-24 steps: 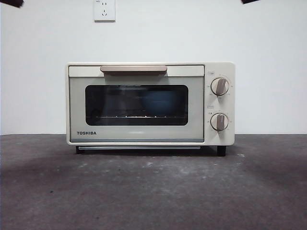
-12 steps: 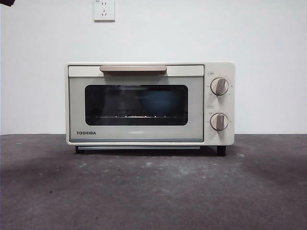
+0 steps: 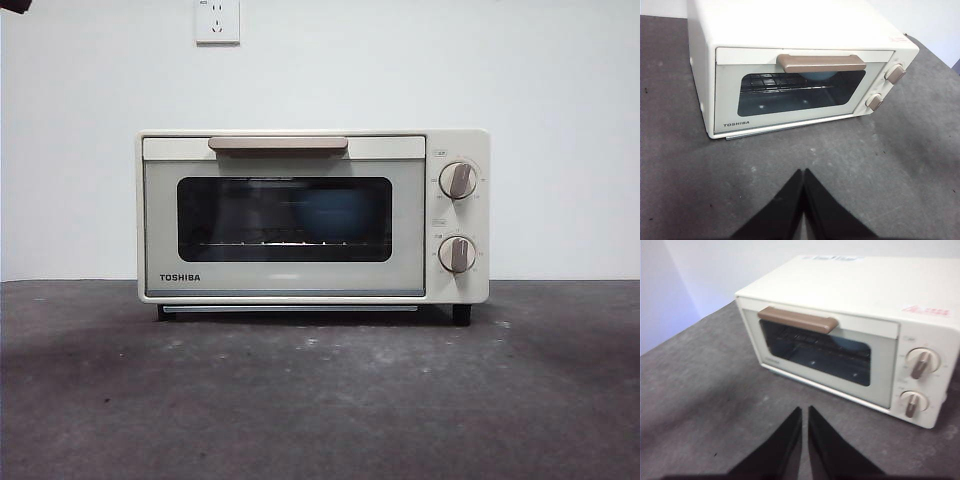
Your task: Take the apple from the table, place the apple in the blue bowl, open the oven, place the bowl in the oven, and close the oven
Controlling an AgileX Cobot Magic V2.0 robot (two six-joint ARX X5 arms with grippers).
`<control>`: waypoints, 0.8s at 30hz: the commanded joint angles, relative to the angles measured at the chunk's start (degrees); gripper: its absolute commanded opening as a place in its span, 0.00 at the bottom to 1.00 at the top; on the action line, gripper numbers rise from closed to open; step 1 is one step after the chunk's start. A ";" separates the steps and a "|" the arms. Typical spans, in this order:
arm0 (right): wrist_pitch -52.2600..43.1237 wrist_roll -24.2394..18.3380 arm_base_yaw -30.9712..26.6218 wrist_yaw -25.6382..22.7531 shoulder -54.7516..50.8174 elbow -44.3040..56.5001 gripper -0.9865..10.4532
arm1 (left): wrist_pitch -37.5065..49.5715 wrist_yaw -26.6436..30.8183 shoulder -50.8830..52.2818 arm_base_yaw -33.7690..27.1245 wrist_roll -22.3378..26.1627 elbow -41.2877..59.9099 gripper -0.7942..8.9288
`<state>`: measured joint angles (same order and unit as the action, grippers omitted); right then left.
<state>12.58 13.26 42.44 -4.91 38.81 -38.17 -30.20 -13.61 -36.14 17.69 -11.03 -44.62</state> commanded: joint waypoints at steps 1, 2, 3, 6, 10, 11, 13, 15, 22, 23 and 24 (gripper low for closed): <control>-0.59 -0.48 0.55 -1.55 -0.85 -0.42 0.09 | 1.51 0.13 -0.59 0.17 0.94 -0.72 0.09; -0.61 -0.48 0.55 -1.53 -1.07 -0.42 0.09 | 1.75 0.13 -0.68 0.17 0.94 -0.72 0.09; -0.59 -0.48 0.57 -1.53 -1.22 -0.42 0.09 | 1.92 0.13 -0.74 0.17 0.94 -0.72 0.09; -0.61 -0.48 0.57 -1.57 -1.22 -0.42 0.09 | 1.90 0.13 -0.94 0.17 0.94 -0.72 0.09; -0.61 -0.48 0.55 -1.57 -1.22 -0.42 0.09 | 1.86 0.17 -0.98 0.15 4.02 -0.70 0.09; -0.59 -0.48 0.55 -1.57 -1.22 -0.42 0.09 | 1.99 0.37 -0.61 -0.28 6.21 -0.70 0.09; -0.59 -0.46 0.55 -1.55 -1.20 -0.42 0.09 | 2.89 1.75 0.76 -1.86 9.46 -0.59 0.09; -0.59 -0.48 0.55 -1.55 -1.20 -0.42 0.09 | 4.59 3.61 2.32 -4.22 11.45 -0.39 0.09; -0.59 -0.48 0.55 -1.55 -1.22 -0.42 0.09 | 16.61 5.22 10.84 -14.62 16.76 7.58 0.09; -0.59 -0.48 0.55 -1.55 -1.22 -0.42 0.09 | 18.56 5.77 12.22 -15.82 16.76 9.70 0.09; -0.59 -0.48 0.55 -1.55 -1.22 -0.42 0.09 | 20.41 6.32 13.66 -16.83 16.74 11.93 0.09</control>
<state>12.58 13.26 42.41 -6.24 37.34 -38.17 -11.29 -7.70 -23.07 1.41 4.19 -34.28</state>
